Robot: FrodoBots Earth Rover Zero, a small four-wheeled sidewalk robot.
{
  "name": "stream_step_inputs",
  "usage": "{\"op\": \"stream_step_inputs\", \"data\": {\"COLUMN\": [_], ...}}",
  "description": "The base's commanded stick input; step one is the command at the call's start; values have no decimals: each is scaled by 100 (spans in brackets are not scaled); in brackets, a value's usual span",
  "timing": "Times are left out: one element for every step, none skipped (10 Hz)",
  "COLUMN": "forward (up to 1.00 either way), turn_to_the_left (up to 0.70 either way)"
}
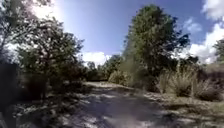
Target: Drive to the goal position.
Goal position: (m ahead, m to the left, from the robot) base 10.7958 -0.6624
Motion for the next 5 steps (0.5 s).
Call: {"op": "stream_step_inputs", "data": {"forward": [30,30,30,30,30], "turn_to_the_left": [75,75,75,75,72]}}
